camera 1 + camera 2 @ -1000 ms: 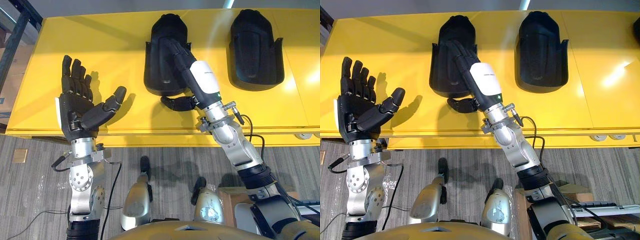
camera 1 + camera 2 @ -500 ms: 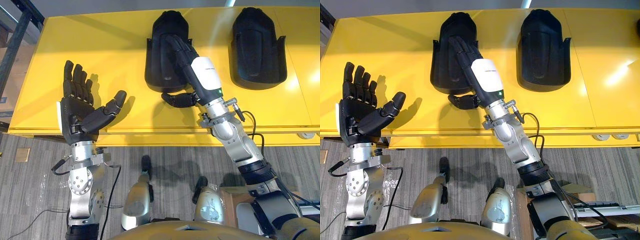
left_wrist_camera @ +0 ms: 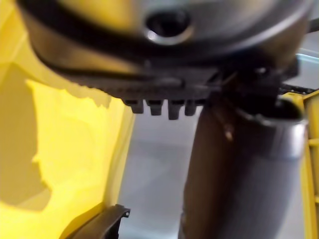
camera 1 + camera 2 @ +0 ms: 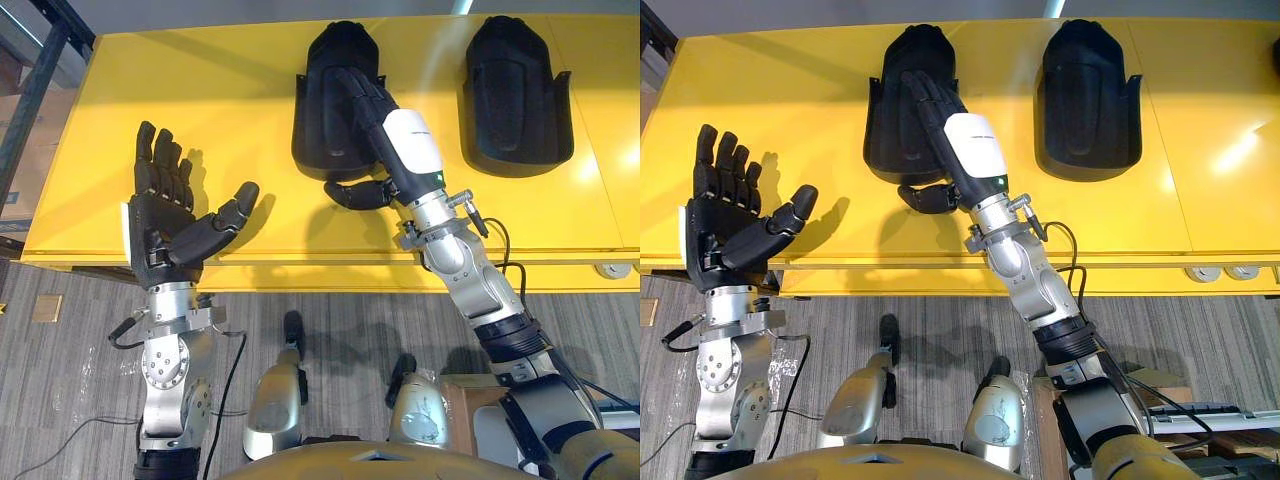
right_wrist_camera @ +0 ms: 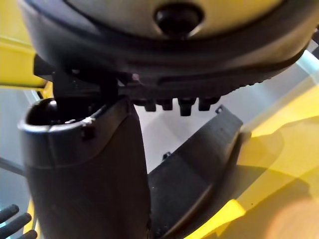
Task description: Walk over and take three plastic housings, then place them on the shelf
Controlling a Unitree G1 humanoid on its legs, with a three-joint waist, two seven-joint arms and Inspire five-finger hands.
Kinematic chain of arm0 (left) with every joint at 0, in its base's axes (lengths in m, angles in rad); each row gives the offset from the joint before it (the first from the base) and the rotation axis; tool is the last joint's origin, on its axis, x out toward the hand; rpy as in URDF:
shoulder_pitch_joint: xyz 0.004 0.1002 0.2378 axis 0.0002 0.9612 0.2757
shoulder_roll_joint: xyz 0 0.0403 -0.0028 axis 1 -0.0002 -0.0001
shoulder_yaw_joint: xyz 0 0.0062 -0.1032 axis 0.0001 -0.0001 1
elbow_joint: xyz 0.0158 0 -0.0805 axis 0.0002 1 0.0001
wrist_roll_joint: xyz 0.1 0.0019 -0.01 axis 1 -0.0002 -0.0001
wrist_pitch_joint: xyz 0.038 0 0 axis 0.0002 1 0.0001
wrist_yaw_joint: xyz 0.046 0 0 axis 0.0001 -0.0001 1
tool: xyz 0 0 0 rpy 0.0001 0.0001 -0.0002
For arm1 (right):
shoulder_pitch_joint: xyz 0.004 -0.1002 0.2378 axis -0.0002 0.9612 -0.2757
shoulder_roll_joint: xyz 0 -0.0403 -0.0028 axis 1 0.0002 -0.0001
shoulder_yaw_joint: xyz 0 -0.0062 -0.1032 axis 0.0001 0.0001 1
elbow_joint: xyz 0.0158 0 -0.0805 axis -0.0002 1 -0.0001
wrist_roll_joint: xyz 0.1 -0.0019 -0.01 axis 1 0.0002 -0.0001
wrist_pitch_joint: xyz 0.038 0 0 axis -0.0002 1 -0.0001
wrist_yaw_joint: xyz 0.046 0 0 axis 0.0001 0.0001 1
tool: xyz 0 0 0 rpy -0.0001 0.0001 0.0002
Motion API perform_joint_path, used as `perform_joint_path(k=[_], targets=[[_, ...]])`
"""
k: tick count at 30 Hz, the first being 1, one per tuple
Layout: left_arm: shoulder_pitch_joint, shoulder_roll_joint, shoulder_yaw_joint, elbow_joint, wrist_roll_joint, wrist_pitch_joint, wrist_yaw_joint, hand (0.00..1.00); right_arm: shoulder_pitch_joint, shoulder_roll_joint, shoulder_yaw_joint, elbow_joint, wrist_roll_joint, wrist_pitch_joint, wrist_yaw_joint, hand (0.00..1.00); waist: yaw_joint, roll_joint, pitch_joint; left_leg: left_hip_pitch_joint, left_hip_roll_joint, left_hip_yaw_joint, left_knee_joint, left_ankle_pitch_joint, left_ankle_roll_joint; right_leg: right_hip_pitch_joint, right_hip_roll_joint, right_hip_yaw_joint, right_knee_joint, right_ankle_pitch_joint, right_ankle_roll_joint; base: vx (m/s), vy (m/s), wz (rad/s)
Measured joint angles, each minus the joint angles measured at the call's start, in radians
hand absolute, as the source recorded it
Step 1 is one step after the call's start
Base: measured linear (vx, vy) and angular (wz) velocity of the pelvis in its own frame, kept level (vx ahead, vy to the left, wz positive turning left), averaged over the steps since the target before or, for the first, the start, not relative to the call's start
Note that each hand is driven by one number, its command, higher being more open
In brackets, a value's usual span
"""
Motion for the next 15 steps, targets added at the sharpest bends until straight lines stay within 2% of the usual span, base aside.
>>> perform_joint_path(k=[15], targets=[[0.000,0.000,-0.004,0.000,0.000,0.000,-0.005,1.00,-0.019,-0.005,0.009,0.036,0.007,-0.012,-0.018,1.00,-0.001,0.019,-0.006,0.005,-0.002,-0.001,-0.002,0.004,0.003,0.006,-0.002,-0.002,-0.001,0.003,0.004,0.00,-0.007,0.00]])
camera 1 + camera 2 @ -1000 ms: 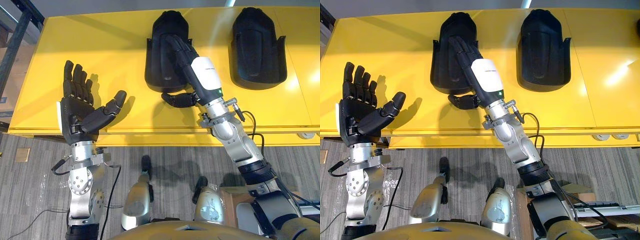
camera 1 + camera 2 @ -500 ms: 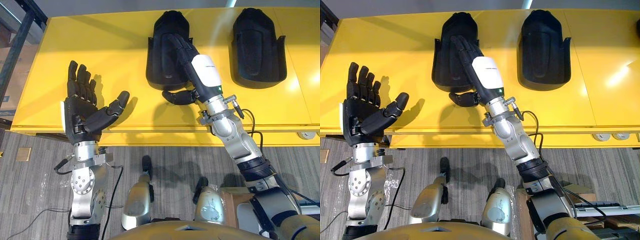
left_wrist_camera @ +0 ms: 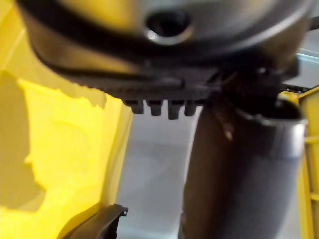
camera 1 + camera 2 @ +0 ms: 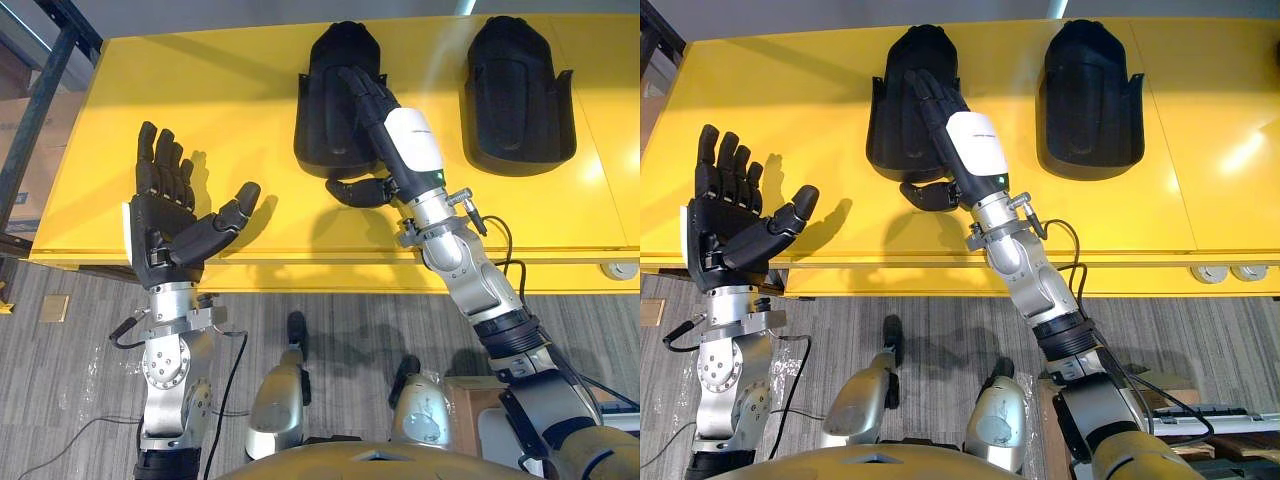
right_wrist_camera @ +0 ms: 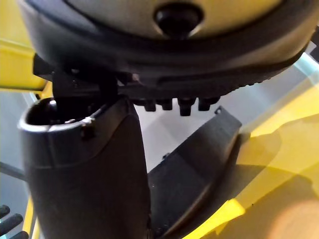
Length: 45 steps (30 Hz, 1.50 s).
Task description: Walk over and take three plastic housings, then place them on the shelf
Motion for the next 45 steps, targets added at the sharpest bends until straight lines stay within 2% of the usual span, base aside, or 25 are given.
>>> perform_joint_path(k=[3,5,8,9,12,15,19,21,23,26,28,30,32,34,37,38,40,41,42,43,45], targets=[[0.000,0.000,-0.005,-0.004,0.000,0.000,-0.023,1.00,0.027,-0.014,-0.002,-0.023,0.040,-0.025,0.031,1.00,-0.001,0.001,-0.001,0.023,-0.001,0.001,-0.001,-0.006,0.002,0.032,0.001,-0.003,-0.019,0.003,0.004,0.01,-0.007,0.00],[0.001,0.000,-0.010,-0.030,0.000,0.000,-0.034,1.00,0.087,-0.038,-0.016,-0.103,0.078,-0.060,0.055,1.00,0.002,0.004,-0.008,0.031,-0.002,0.005,-0.002,-0.014,0.002,0.052,0.004,-0.005,-0.043,0.009,0.012,0.04,-0.021,0.00],[0.000,0.003,-0.010,-0.052,-0.003,0.000,-0.053,1.00,0.182,-0.040,-0.063,-0.224,0.106,-0.108,0.104,1.00,-0.001,0.003,-0.028,0.051,-0.004,0.018,-0.005,-0.019,0.004,0.086,0.009,-0.003,-0.088,0.026,0.020,0.07,-0.013,-0.07],[0.002,0.003,-0.013,-0.052,-0.005,0.000,-0.063,1.00,0.236,-0.040,-0.083,-0.274,0.139,-0.122,0.125,1.00,-0.003,0.001,-0.058,0.054,-0.006,0.022,-0.005,-0.027,0.003,0.099,0.010,-0.004,-0.113,0.034,0.026,0.12,-0.007,-0.15],[0.000,0.020,-0.011,-0.054,-0.016,0.000,-0.080,1.00,0.313,-0.038,-0.126,-0.342,0.268,-0.166,0.198,1.00,-0.025,-0.020,-0.110,0.084,-0.007,0.043,-0.006,-0.038,-0.001,0.151,0.019,-0.002,-0.177,0.056,0.030,0.10,-0.009,-0.12],[-0.004,0.035,-0.017,-0.054,-0.037,0.003,-0.112,1.00,0.374,-0.037,-0.201,-0.386,0.436,-0.181,0.276,1.00,-0.040,-0.040,-0.150,0.107,0.003,0.076,-0.007,-0.044,-0.005,0.175,0.033,0.009,-0.215,0.070,0.025,0.05,-0.020,-0.19],[0.001,0.035,-0.021,-0.054,-0.077,0.004,-0.156,1.00,0.488,-0.010,-0.292,-0.427,0.627,-0.179,0.332,1.00,-0.052,-0.042,-0.187,0.135,0.022,0.110,-0.007,-0.073,-0.014,0.196,0.054,0.037,-0.246,0.082,0.017,-0.01,-0.021,-0.26],[0.004,0.030,-0.017,-0.054,-0.082,0.003,-0.178,1.00,0.567,0.059,-0.358,-0.440,0.710,-0.176,0.345,1.00,-0.058,-0.038,-0.209,0.152,0.038,0.142,-0.008,-0.079,-0.020,0.197,0.070,0.065,-0.267,0.089,0.011,-0.03,-0.029,-0.41],[0.006,0.019,-0.017,-0.054,-0.096,0.003,-0.208,1.00,0.619,0.121,-0.415,-0.440,0.767,-0.157,0.338,1.00,-0.075,-0.035,-0.226,0.153,0.048,0.159,-0.008,-0.079,-0.023,0.189,0.081,0.084,-0.279,0.095,0.003,-0.01,-0.027,-0.31],[0.016,-0.005,-0.019,-0.054,-0.124,0.002,-0.252,1.00,0.699,0.208,-0.477,-0.440,0.800,-0.118,0.277,1.00,-0.099,-0.032,-0.240,0.160,0.063,0.200,-0.008,-0.075,-0.029,0.171,0.095,0.124,-0.291,0.109,0.001,0.00,-0.013,-0.42],[0.039,-0.020,-0.041,-0.054,-0.183,0.002,-0.285,1.00,0.773,0.272,-0.508,-0.439,0.800,-0.085,0.206,1.00,-0.121,-0.032,-0.246,0.173,0.075,0.254,-0.007,-0.079,-0.035,0.148,0.108,0.179,-0.301,0.124,-0.004,0.02,-0.011,-0.73],[0.043,-0.025,-0.045,-0.054,-0.205,0.002,-0.293,1.00,0.821,0.304,-0.527,-0.439,0.802,-0.067,0.185,1.00,-0.139,-0.032,-0.246,0.186,0.086,0.312,-0.007,-0.085,-0.043,0.119,0.120,0.238,-0.303,0.139,-0.009,0.01,-0.008,-0.94],[0.042,-0.025,-0.053,-0.053,-0.239,-0.012,-0.290,1.00,0.863,0.323,-0.546,-0.439,0.828,-0.067,0.192,1.00,-0.161,-0.033,-0.247,0.204,0.099,0.378,-0.007,-0.094,-0.054,0.095,0.138,0.304,-0.320,0.160,-0.013,0.01,-0.014,-1.04],[0.035,-0.023,-0.081,-0.048,-0.277,-0.040,-0.288,1.00,0.906,0.329,-0.592,-0.439,0.863,-0.068,0.205,1.00,-0.203,-0.032,-0.252,0.222,0.113,0.453,-0.007,-0.104,-0.068,0.076,0.158,0.367,-0.354,0.185,-0.016,0.01,-0.026,-0.96],[-0.004,-0.015,-0.116,-0.020,-0.275,-0.053,-0.265,1.00,0.946,0.329,-0.657,-0.439,0.907,-0.072,0.218,1.00,-0.253,-0.021,-0.261,0.237,0.130,0.508,-0.006,-0.117,-0.083,0.051,0.183,0.424,-0.369,0.201,-0.017,0.03,-0.044,-0.69],[-0.016,-0.014,-0.117,-0.013,-0.276,-0.055,-0.261,1.00,0.953,0.329,-0.664,-0.439,0.918,-0.073,0.219,1.00,-0.258,-0.020,-0.262,0.238,0.132,0.514,-0.006,-0.118,-0.084,0.046,0.190,0.436,-0.369,0.203,-0.020,0.03,-0.046,-0.51],[-0.061,-0.011,-0.114,0.008,-0.280,-0.057,-0.241,1.00,0.962,0.327,-0.680,-0.439,0.954,-0.075,0.236,1.00,-0.267,-0.016,-0.264,0.236,0.132,0.492,-0.002,-0.135,-0.094,0.023,0.206,0.471,-0.367,0.210,-0.025,0.03,-0.040,-0.49],[-0.068,-0.008,-0.111,0.009,-0.279,-0.057,-0.222,1.00,0.955,0.325,-0.678,-0.439,0.958,-0.075,0.247,1.00,-0.264,-0.015,-0.265,0.234,0.121,0.447,-0.001,-0.157,-0.094,0.013,0.213,0.497,-0.367,0.216,-0.029,0.03,-0.015,-0.81],[-0.069,-0.001,-0.102,0.009,-0.270,-0.057,-0.190,1.00,0.943,0.323,-0.668,-0.439,0.979,-0.076,0.275,1.00,-0.246,-0.017,-0.264,0.226,0.096,0.343,0.025,-0.206,-0.090,0.003,0.220,0.539,-0.369,0.219,-0.034,0.02,0.006,-0.85],[-0.067,0.002,-0.097,0.009,-0.266,-0.057,-0.170,1.00,0.936,0.320,-0.655,-0.439,0.983,-0.077,0.290,1.00,-0.235,-0.017,-0.264,0.214,0.090,0.296,0.060,-0.239,-0.087,0.000,0.224,0.559,-0.369,0.220,-0.035,0.02,0.021,-0.93],[-0.034,-0.002,-0.073,0.007,-0.261,-0.057,-0.125,1.00,0.878,0.273,-0.594,-0.429,0.980,-0.077,0.330,1.00,-0.204,-0.001,-0.266,0.150,0.078,0.144,0.234,-0.367,-0.058,-0.006,0.243,0.613,-0.368,0.224,-0.039,0.02,0.050,-0.79]])
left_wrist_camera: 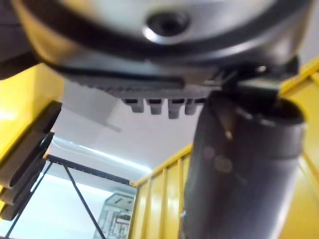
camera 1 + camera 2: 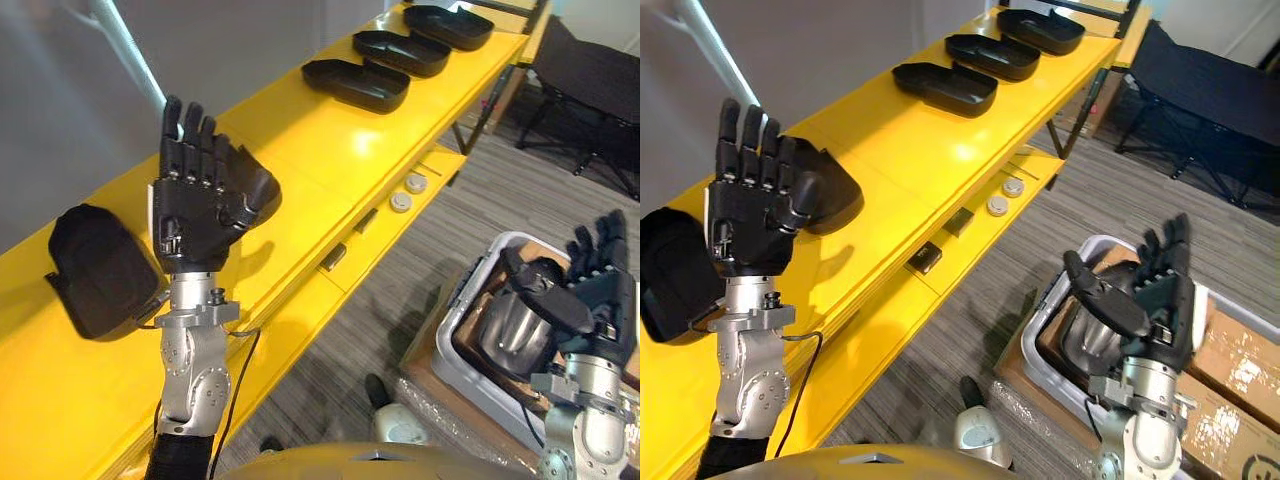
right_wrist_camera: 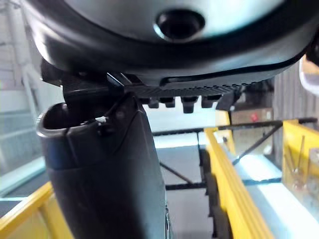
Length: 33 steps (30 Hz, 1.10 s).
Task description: Walk over and take three plastic housings, then place them on the shelf
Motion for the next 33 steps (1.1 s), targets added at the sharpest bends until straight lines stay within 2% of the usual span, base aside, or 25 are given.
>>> perform_joint_path(k=[3,6,9,11,14,15,16,17,18,19,21,22,23,24,25,26,27,28,29,30,31,32,33], targets=[[0.047,-0.026,0.015,0.000,-0.001,0.000,0.003,1.00,-0.100,-0.081,0.069,0.043,-0.005,0.000,-0.005,1.00,0.047,0.031,-0.003,-0.043,0.001,-0.123,0.121,-0.086,0.002,-0.002,0.022,0.032,0.000,0.006,0.006,0.01,0.088,-0.41],[0.066,-0.032,0.028,0.000,-0.006,0.000,-0.048,1.00,-0.144,-0.067,0.096,0.100,0.044,0.002,-0.032,1.00,0.067,0.025,0.001,-0.070,-0.017,-0.151,0.159,-0.101,0.014,-0.017,0.006,0.015,0.042,-0.007,0.017,0.00,0.104,0.20],[0.060,-0.032,0.028,-0.002,-0.013,0.000,-0.073,1.00,-0.139,-0.010,0.131,0.171,0.081,0.011,-0.075,1.00,0.068,0.017,0.039,-0.073,-0.033,-0.169,0.205,-0.113,0.030,-0.052,0.007,0.015,0.165,-0.032,0.022,-0.05,0.086,0.13],[0.059,-0.031,-0.005,-0.017,-0.014,0.000,-0.090,1.00,-0.080,0.058,0.147,0.174,0.084,0.003,-0.072,1.00,0.069,0.010,0.064,-0.063,-0.038,-0.149,0.247,-0.139,0.042,-0.052,0.006,0.027,0.202,-0.032,0.023,-0.10,0.122,-0.26],[0.061,-0.030,-0.048,-0.081,-0.008,0.001,-0.084,1.00,-0.014,0.111,0.232,0.150,0.118,0.002,-0.016,1.00,0.087,-0.035,0.110,-0.036,-0.027,-0.030,0.314,-0.177,0.079,-0.048,-0.027,-0.043,0.192,-0.012,0.036,-0.26,0.088,-1.00],[0.054,-0.035,-0.055,-0.084,-0.002,0.002,-0.082,1.00,-0.020,0.109,0.247,0.141,0.125,0.000,0.008,1.00,0.083,-0.028,0.116,-0.040,-0.020,0.003,0.316,-0.173,0.090,-0.055,-0.039,-0.069,0.188,-0.001,0.019,-0.29,0.033,-1.00],[0.046,-0.035,-0.054,-0.081,0.000,0.017,-0.081,1.00,-0.044,0.093,0.270,0.140,0.129,-0.002,0.027,1.00,0.082,-0.025,0.117,-0.044,-0.008,0.040,0.298,-0.150,0.102,-0.097,-0.067,-0.160,0.326,-0.059,-0.033,-0.30,0.046,-0.93],[0.045,-0.036,-0.047,-0.080,0.000,0.027,-0.082,1.00,-0.076,0.069,0.292,0.145,0.122,-0.008,0.041,1.00,0.096,-0.022,0.116,-0.045,0.001,0.073,0.253,-0.109,0.101,-0.123,-0.109,-0.246,0.458,-0.119,-0.087,-0.19,0.027,-0.78],[0.046,-0.039,-0.038,-0.080,-0.004,0.031,-0.085,1.00,-0.097,0.055,0.307,0.156,0.121,-0.022,0.045,1.00,0.103,-0.019,0.116,-0.049,0.010,0.086,0.228,-0.086,0.099,-0.125,-0.134,-0.292,0.508,-0.141,-0.115,-0.14,-0.055,-0.72],[0.050,-0.051,-0.008,-0.080,-0.022,0.038,-0.097,1.00,-0.140,0.039,0.336,0.186,0.120,-0.050,0.042,1.00,0.117,-0.020,0.109,-0.062,0.037,0.103,0.188,-0.039,0.092,-0.115,-0.188,-0.372,0.583,-0.163,-0.149,-0.11,-0.174,-0.62],[0.073,-0.072,0.028,-0.076,-0.082,0.040,-0.123,1.00,-0.201,0.042,0.383,0.271,0.113,-0.096,0.014,1.00,0.147,-0.020,0.105,-0.079,0.082,0.134,0.137,0.026,0.068,-0.074,-0.282,-0.454,0.645,-0.168,-0.158,-0.09,-0.275,-0.70],[0.084,-0.084,0.038,-0.055,-0.109,0.037,-0.139,1.00,-0.226,0.046,0.410,0.329,0.095,-0.109,-0.027,1.00,0.170,-0.031,0.098,-0.084,0.105,0.148,0.104,0.070,0.045,-0.026,-0.340,-0.460,0.641,-0.157,-0.150,-0.06,-0.406,-0.55],[0.087,-0.086,0.036,-0.045,-0.126,0.037,-0.147,1.00,-0.234,0.049,0.418,0.350,0.074,-0.109,-0.047,1.00,0.175,-0.041,0.092,-0.094,0.113,0.150,0.095,0.090,0.036,-0.001,-0.356,-0.453,0.616,-0.147,-0.139,-0.07,-0.559,-0.51],[0.090,-0.075,0.023,-0.025,-0.136,0.038,-0.157,1.00,-0.231,0.057,0.432,0.368,0.030,-0.107,-0.084,1.00,0.184,-0.067,0.076,-0.133,0.134,0.153,0.088,0.129,-0.009,0.067,-0.366,-0.414,0.455,-0.013,-0.132,-0.07,-0.526,-0.30],[0.088,-0.070,0.014,-0.011,-0.143,0.038,-0.166,1.00,-0.231,0.056,0.434,0.369,0.017,-0.104,-0.096,1.00,0.183,-0.069,0.073,-0.148,0.151,0.152,0.085,0.150,-0.019,0.085,-0.340,-0.400,0.415,-0.077,-0.064,-0.11,-0.575,-0.49],[0.093,-0.076,-0.025,0.016,-0.169,0.042,-0.169,1.00,-0.227,0.039,0.430,0.369,-0.010,-0.091,-0.123,1.00,0.182,-0.058,0.067,-0.152,0.186,0.163,0.059,0.205,-0.007,0.085,-0.308,-0.417,0.389,-0.145,0.003,-0.14,-0.567,-0.45],[0.102,-0.077,-0.060,0.031,-0.167,0.046,-0.165,1.00,-0.213,0.018,0.419,0.369,-0.010,-0.074,-0.136,1.00,0.172,-0.042,0.058,-0.145,0.214,0.170,0.030,0.250,0.001,0.074,-0.282,-0.427,0.402,-0.174,0.047,-0.16,-0.644,-0.72],[0.103,-0.080,-0.110,0.037,-0.162,0.058,-0.161,1.00,-0.199,-0.013,0.393,0.369,-0.019,-0.047,-0.147,1.00,0.158,-0.010,0.055,-0.118,0.270,0.186,0.001,0.312,-0.002,0.003,-0.248,-0.429,0.502,-0.204,0.080,-0.15,-0.509,-0.72],[0.103,-0.082,-0.118,0.033,-0.161,0.064,-0.160,1.00,-0.199,-0.024,0.384,0.368,-0.039,-0.035,-0.152,1.00,0.154,-0.004,0.054,-0.105,0.297,0.204,-0.001,0.337,-0.012,-0.033,-0.230,-0.439,0.513,-0.232,0.077,-0.17,-0.480,-1.00],[0.101,-0.070,-0.113,0.035,-0.158,0.066,-0.160,1.00,-0.179,-0.023,0.382,0.353,-0.057,-0.021,-0.158,1.00,0.140,-0.033,0.033,-0.101,0.307,0.226,0.008,0.382,0.015,-0.003,-0.220,-0.482,0.393,-0.267,0.076,-0.18,-0.523,-1.07],[0.099,-0.097,-0.117,0.041,-0.159,0.068,-0.151,1.00,-0.179,-0.050,0.356,0.346,-0.089,-0.021,-0.157,1.00,0.116,-0.012,0.036,-0.126,0.338,0.181,0.029,0.338,0.003,0.002,-0.168,-0.462,0.328,-0.260,0.056,-0.15,-0.438,-1.02],[0.100,-0.107,-0.125,0.042,-0.158,0.072,-0.149,1.00,-0.177,-0.064,0.336,0.345,-0.098,-0.020,-0.158,1.00,0.109,0.004,0.036,-0.130,0.315,0.140,0.031,0.277,-0.026,-0.003,-0.157,-0.441,0.304,-0.240,0.045,-0.09,-0.276,-1.17],[0.103,-0.110,-0.132,0.040,-0.157,0.073,-0.150,1.00,-0.169,-0.071,0.295,0.342,-0.116,-0.008,-0.159,1.00,0.110,0.013,0.033,-0.125,0.242,0.079,0.031,0.203,-0.034,-0.017,-0.131,-0.400,0.264,-0.211,0.028,-0.05,-0.091,-1.14]])
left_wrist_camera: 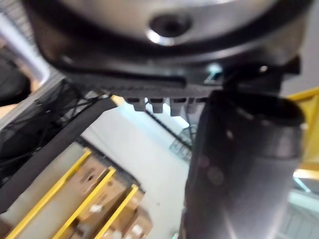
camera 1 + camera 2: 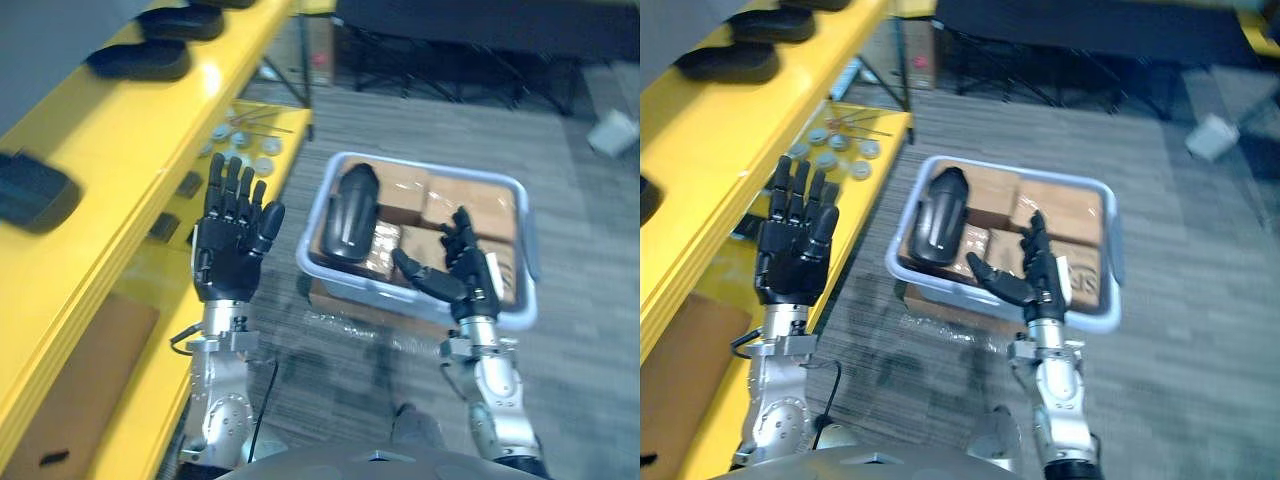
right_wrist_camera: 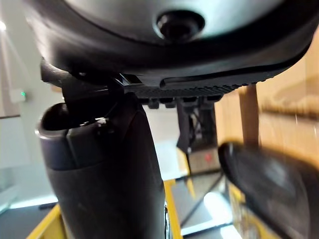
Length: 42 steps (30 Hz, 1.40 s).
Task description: Walk over and take three plastic housings, then place them on the shelf
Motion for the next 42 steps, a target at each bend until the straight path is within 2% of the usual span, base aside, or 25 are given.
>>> perform_joint_path(k=[1,3,4,6,9,10,13,15,20,22,24,30,35,39,42], targets=[[0.001,0.004,-0.002,0.000,0.001,0.001,-0.001,1.00,0.024,0.002,-0.029,-0.021,0.000,0.021,0.001,1.00,-0.011,0.002,-0.001,0.010,-0.037,-0.002,-0.011,-0.060,0.031,-0.002,0.021,0.022,-0.022,0.017,-0.008,-0.03,-0.099,-1.06],[0.003,0.003,0.000,0.000,0.005,-0.004,-0.003,1.00,0.082,-0.006,-0.052,-0.091,0.005,0.036,0.007,1.00,-0.011,0.001,-0.002,0.032,-0.070,-0.066,-0.019,-0.116,0.068,-0.030,0.039,0.069,-0.021,0.026,-0.011,0.00,-0.096,-0.83],[0.010,0.003,0.002,0.000,0.007,-0.005,-0.002,1.00,0.101,-0.008,-0.059,-0.124,0.015,0.037,0.012,1.00,-0.011,0.002,-0.002,0.034,-0.094,-0.094,-0.020,-0.150,0.077,-0.047,0.044,0.095,-0.024,0.037,-0.008,-0.02,-0.035,-0.89],[0.017,0.008,0.009,0.003,0.015,-0.004,-0.002,1.00,0.129,0.000,-0.068,-0.170,0.034,0.049,0.013,1.00,-0.012,-0.005,0.002,0.031,-0.142,-0.128,-0.011,-0.182,0.079,-0.053,0.028,0.130,-0.072,0.079,0.008,-0.07,0.068,-0.64],[0.005,0.024,0.018,0.003,0.031,-0.004,-0.029,1.00,0.143,0.021,-0.064,-0.175,0.032,0.067,-0.004,1.00,-0.012,-0.017,0.013,0.017,-0.186,-0.128,-0.012,-0.177,0.072,-0.031,-0.016,0.104,-0.162,0.147,0.028,-0.07,0.119,-0.07],[0.000,0.031,0.021,0.003,0.031,-0.004,-0.042,1.00,0.129,0.025,-0.057,-0.161,0.025,0.069,-0.024,1.00,-0.010,-0.020,0.022,0.011,-0.205,-0.132,-0.013,-0.168,0.050,-0.019,-0.035,0.097,-0.194,0.170,0.038,-0.06,0.143,0.11],[-0.013,0.058,0.027,0.003,0.034,0.011,-0.059,1.00,-0.010,0.026,-0.052,-0.016,-0.008,0.069,-0.087,1.00,0.001,-0.039,0.047,-0.011,-0.242,-0.133,-0.008,-0.166,0.030,-0.021,-0.071,0.086,-0.235,0.209,0.047,-0.08,0.129,0.04],[-0.036,0.078,0.018,0.003,0.034,0.012,-0.059,1.00,-0.115,0.024,-0.068,0.077,-0.006,0.069,-0.129,1.00,0.016,-0.041,0.072,-0.035,-0.250,-0.139,0.002,-0.165,0.029,-0.032,-0.078,0.072,-0.252,0.227,0.042,-0.07,0.046,0.07],[-0.129,0.076,0.011,0.002,0.077,0.014,-0.038,1.00,-0.415,-0.051,-0.082,0.252,-0.006,0.077,-0.226,1.00,0.022,-0.015,0.155,-0.111,-0.256,-0.207,0.007,-0.127,0.022,-0.050,-0.078,0.011,-0.278,0.261,0.035,-0.03,-0.013,0.29],[-0.187,0.078,-0.022,0.004,0.080,0.032,-0.035,1.00,-0.559,-0.106,-0.087,0.333,-0.005,0.099,-0.266,1.00,0.045,-0.014,0.188,-0.141,-0.258,-0.220,0.008,-0.115,0.023,-0.067,-0.077,0.000,-0.284,0.273,0.034,-0.02,-0.015,0.16],[-0.203,0.078,-0.040,0.007,0.105,0.040,-0.035,1.00,-0.630,-0.137,-0.087,0.369,0.001,0.107,-0.277,1.00,0.054,-0.014,0.208,-0.154,-0.260,-0.237,0.012,-0.113,0.024,-0.068,-0.078,-0.018,-0.284,0.279,0.033,-0.01,-0.001,0.19],[-0.203,0.110,-0.075,0.073,0.114,0.055,-0.056,1.00,-0.792,-0.247,-0.048,0.495,0.038,0.121,-0.239,1.00,0.094,-0.013,0.239,-0.175,-0.267,-0.271,0.016,-0.110,0.028,-0.066,-0.082,-0.067,-0.279,0.287,0.027,0.01,0.011,0.15],[-0.205,0.114,-0.104,0.093,0.112,0.055,-0.058,1.00,-0.920,-0.320,0.010,0.577,0.050,0.129,-0.182,1.00,0.104,0.003,0.279,-0.178,-0.279,-0.304,0.017,-0.101,0.035,-0.056,-0.091,-0.103,-0.261,0.287,0.027,0.00,0.008,0.15],[-0.206,0.115,-0.135,0.096,0.107,0.055,-0.064,1.00,-0.979,-0.331,0.029,0.667,0.051,0.153,-0.147,1.00,0.128,0.006,0.282,-0.185,-0.280,-0.318,0.017,-0.093,0.034,-0.055,-0.093,-0.124,-0.254,0.286,0.027,-0.02,-0.003,0.12],[-0.208,0.115,-0.151,0.096,0.106,0.055,-0.064,1.00,-1.033,-0.364,0.065,0.737,0.048,0.193,-0.133,1.00,0.136,0.026,0.299,-0.186,-0.283,-0.336,0.005,-0.076,0.033,-0.067,-0.097,-0.142,-0.213,0.276,0.014,-0.05,-0.003,0.16]])
